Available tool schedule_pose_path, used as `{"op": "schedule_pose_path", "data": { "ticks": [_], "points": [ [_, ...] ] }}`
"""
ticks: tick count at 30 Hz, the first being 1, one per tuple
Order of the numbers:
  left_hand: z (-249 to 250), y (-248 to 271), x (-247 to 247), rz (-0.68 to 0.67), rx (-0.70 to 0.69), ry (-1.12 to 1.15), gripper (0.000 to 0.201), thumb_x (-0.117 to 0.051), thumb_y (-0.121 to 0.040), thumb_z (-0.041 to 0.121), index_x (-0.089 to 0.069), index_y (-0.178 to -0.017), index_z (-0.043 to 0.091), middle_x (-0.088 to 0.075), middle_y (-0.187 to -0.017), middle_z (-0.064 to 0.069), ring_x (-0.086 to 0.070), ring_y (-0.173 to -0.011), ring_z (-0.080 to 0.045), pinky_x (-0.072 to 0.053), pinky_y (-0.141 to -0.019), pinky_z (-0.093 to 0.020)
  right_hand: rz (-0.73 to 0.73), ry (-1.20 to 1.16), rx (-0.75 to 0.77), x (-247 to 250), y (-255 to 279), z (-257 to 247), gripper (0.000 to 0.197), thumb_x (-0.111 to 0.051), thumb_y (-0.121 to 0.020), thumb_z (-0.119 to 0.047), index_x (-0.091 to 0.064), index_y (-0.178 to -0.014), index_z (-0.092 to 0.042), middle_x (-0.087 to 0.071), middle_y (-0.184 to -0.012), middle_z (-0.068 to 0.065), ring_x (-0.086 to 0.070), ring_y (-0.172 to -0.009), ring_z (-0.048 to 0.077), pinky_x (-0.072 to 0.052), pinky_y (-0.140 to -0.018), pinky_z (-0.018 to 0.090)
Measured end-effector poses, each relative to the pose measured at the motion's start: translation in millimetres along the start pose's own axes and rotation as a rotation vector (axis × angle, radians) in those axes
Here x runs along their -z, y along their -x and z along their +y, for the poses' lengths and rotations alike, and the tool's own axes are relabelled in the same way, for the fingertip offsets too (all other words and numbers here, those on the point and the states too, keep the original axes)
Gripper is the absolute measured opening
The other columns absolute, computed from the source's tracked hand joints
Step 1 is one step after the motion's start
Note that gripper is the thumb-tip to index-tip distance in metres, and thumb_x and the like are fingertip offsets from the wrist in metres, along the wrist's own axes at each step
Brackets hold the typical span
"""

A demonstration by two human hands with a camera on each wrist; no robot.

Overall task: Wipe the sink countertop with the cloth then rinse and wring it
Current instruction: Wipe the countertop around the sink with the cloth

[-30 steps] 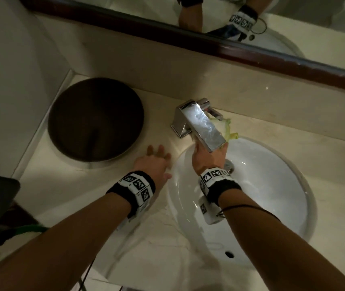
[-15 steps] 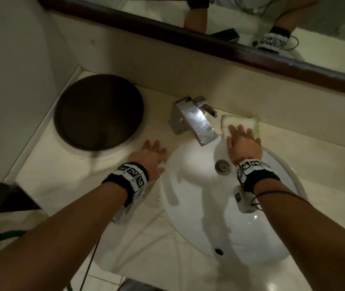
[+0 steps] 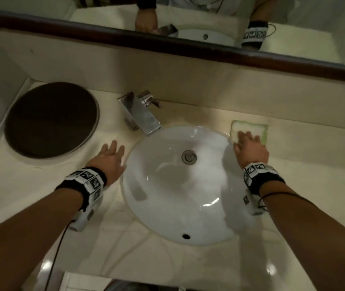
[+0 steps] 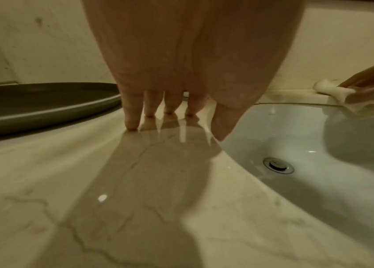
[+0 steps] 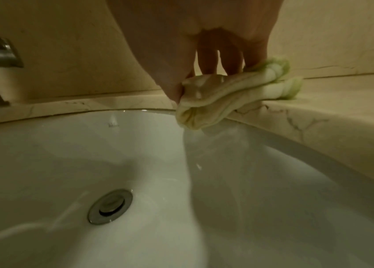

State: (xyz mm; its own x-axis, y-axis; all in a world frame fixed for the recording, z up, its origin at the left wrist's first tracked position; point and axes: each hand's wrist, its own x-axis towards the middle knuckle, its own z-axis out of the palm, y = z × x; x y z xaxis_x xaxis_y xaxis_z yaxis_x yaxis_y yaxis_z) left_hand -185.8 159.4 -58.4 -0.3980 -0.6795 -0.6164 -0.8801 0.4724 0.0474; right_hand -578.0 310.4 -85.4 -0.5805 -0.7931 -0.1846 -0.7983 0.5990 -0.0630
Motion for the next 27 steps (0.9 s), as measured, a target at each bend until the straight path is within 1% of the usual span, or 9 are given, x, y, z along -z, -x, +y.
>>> {"op": "schedule_pose_path", "data": {
  "ticks": [3, 6, 9, 13, 16, 18, 22, 24, 27],
  "points": [
    [13.9, 16.7, -6.3, 0.037, -0.018, 0.074, 0.066, -0.039, -0.100, 0.039, -0.004, -0.155, 0.027, 0.006, -0.162, -0.005, 0.002, -0.149, -0.027, -0.016, -0.120, -0.043, 0.026, -0.063, -0.019, 4.6, 1.2, -2.3, 0.039, -0.049, -0.095, -0.023, -0.051, -0.133, -0.016, -0.053, -0.131, 0.010, -0.047, -0.120, 0.036, -0.045, -0.086, 0.047],
    [25.7, 33.9, -13.6, 0.083, -0.078, 0.106, 0.070, -0.045, -0.099, 0.033, -0.003, -0.154, 0.032, 0.001, -0.163, -0.002, -0.002, -0.149, -0.023, -0.016, -0.120, -0.038, 0.086, -0.161, -0.026, 7.6, 12.5, -2.3, 0.038, -0.050, -0.095, -0.019, -0.054, -0.132, -0.013, -0.056, -0.126, 0.017, -0.053, -0.112, 0.040, -0.045, -0.084, 0.045],
    [29.0, 42.4, -18.4, 0.112, -0.114, 0.126, 0.071, -0.046, -0.098, 0.031, -0.003, -0.154, 0.033, -0.004, -0.162, 0.001, -0.007, -0.149, -0.020, -0.018, -0.120, -0.035, 0.136, -0.290, -0.104, 6.6, 27.5, -10.9, 0.038, -0.048, -0.095, -0.024, -0.053, -0.132, -0.020, -0.060, -0.115, 0.021, -0.059, -0.098, 0.043, -0.046, -0.077, 0.043],
    [24.1, 52.9, -14.7, 0.148, -0.126, 0.149, 0.067, -0.046, -0.098, 0.030, -0.009, -0.153, 0.034, -0.013, -0.161, 0.004, -0.014, -0.148, -0.018, -0.019, -0.119, -0.033, 0.087, -0.410, -0.038, 5.3, 49.6, -38.3, 0.041, -0.044, -0.098, -0.029, -0.050, -0.138, -0.024, -0.064, -0.121, 0.015, -0.062, -0.101, 0.038, -0.047, -0.083, 0.041],
    [13.8, 58.4, -10.2, 0.174, -0.104, 0.171, 0.059, -0.045, -0.098, 0.033, -0.020, -0.151, 0.036, -0.026, -0.158, 0.003, -0.025, -0.144, -0.018, -0.023, -0.116, -0.031, 0.061, -0.507, 0.062, 3.5, 70.2, -72.8, 0.037, -0.044, -0.099, -0.029, -0.053, -0.134, -0.024, -0.069, -0.109, 0.014, -0.063, -0.090, 0.036, -0.043, -0.074, 0.035],
    [5.2, 63.0, -9.4, 0.189, -0.085, 0.185, 0.051, -0.042, -0.099, 0.037, -0.032, -0.149, 0.034, -0.035, -0.154, 0.003, -0.032, -0.141, -0.016, -0.024, -0.114, -0.029, 0.042, -0.572, 0.138, -1.4, 83.3, -100.4, 0.029, -0.045, -0.098, -0.029, -0.057, -0.124, -0.024, -0.068, -0.098, 0.012, -0.062, -0.083, 0.034, -0.043, -0.068, 0.034],
    [-23.2, 74.9, -14.5, 0.221, -0.042, 0.239, 0.044, -0.043, -0.099, 0.039, -0.045, -0.142, 0.030, -0.042, -0.149, 0.006, -0.034, -0.140, -0.011, -0.023, -0.113, -0.025, -0.039, -0.662, 0.255, -2.2, 107.7, -166.2, 0.026, -0.043, -0.097, -0.033, -0.057, -0.118, -0.028, -0.062, -0.085, -0.005, -0.060, -0.079, 0.024, -0.049, -0.072, 0.036],
    [-44.2, 80.9, -18.9, 0.230, -0.023, 0.270, 0.043, -0.044, -0.098, 0.038, -0.047, -0.140, 0.030, -0.044, -0.148, 0.007, -0.035, -0.139, -0.010, -0.024, -0.112, -0.024, -0.050, -0.763, 0.304, 1.8, 118.2, -201.2, 0.028, -0.044, -0.097, -0.033, -0.056, -0.122, -0.035, -0.065, -0.086, -0.011, -0.062, -0.081, 0.017, -0.051, -0.076, 0.033],
    [-75.9, 92.1, -21.9, 0.256, 0.014, 0.291, 0.042, -0.046, -0.098, 0.037, -0.049, -0.139, 0.028, -0.044, -0.147, 0.005, -0.037, -0.137, -0.012, -0.025, -0.111, -0.024, 0.005, -0.734, 0.403, 8.9, 127.1, -254.1, 0.034, -0.042, -0.096, -0.034, -0.052, -0.128, -0.036, -0.068, -0.104, -0.005, -0.065, -0.089, 0.020, -0.049, -0.076, 0.032]
  ]
}}
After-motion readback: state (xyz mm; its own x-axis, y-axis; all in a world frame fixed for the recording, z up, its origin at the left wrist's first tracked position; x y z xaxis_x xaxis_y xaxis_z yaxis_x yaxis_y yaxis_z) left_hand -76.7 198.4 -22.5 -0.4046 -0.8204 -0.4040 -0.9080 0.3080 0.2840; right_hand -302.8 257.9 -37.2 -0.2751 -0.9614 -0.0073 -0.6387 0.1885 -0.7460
